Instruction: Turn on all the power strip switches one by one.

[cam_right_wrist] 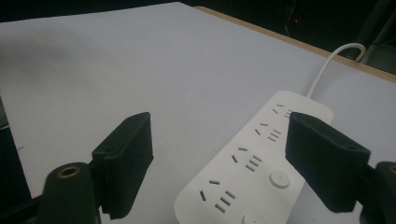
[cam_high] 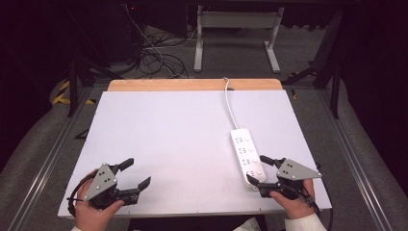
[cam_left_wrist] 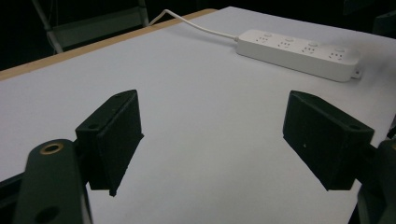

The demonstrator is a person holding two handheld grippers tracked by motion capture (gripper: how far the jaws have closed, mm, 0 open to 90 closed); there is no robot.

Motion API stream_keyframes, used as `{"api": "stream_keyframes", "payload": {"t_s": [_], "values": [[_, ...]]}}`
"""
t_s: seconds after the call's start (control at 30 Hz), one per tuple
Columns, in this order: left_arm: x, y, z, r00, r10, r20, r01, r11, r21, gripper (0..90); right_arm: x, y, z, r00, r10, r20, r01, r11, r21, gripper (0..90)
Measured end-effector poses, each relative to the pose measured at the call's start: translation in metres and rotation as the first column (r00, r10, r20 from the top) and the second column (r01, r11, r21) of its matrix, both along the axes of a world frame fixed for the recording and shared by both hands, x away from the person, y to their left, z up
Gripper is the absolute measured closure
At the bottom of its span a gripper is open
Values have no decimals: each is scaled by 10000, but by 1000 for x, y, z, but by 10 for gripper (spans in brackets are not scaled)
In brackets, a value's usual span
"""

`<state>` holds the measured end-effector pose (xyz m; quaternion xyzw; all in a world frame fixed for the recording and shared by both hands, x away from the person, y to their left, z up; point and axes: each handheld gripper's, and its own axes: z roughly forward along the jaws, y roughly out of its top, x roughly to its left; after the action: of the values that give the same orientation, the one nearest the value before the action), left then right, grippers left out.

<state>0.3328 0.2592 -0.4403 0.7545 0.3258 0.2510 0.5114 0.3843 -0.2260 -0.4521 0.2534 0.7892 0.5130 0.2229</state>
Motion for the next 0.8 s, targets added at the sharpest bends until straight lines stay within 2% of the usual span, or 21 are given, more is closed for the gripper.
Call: {"api": "stream_keyframes", "payload": {"t_s": [0.1,0.17,0.43,0.5,0.8], "values": [[1,2,0,9999,92,-45,-93,9999,-119,202,0,0,1,10000,24,-26,-24,10000,67,238],[1,3,1,10000,-38,-88,37,9999,-96,202,0,0,1,10000,9,-4,-9,10000,42,238],[-1,5,2,9999,149,69,-151,9997,189,206,0,1,2,10000,39,61,-39,10000,-10,241],[-2,5,3,9997,238,99,-240,9995,208,206,-1,1,3,9999,89,58,-89,10000,15,290],[-3,5,3,9991,403,116,-406,9987,323,204,0,1,11,9997,236,17,-236,9997,-66,346]]}}
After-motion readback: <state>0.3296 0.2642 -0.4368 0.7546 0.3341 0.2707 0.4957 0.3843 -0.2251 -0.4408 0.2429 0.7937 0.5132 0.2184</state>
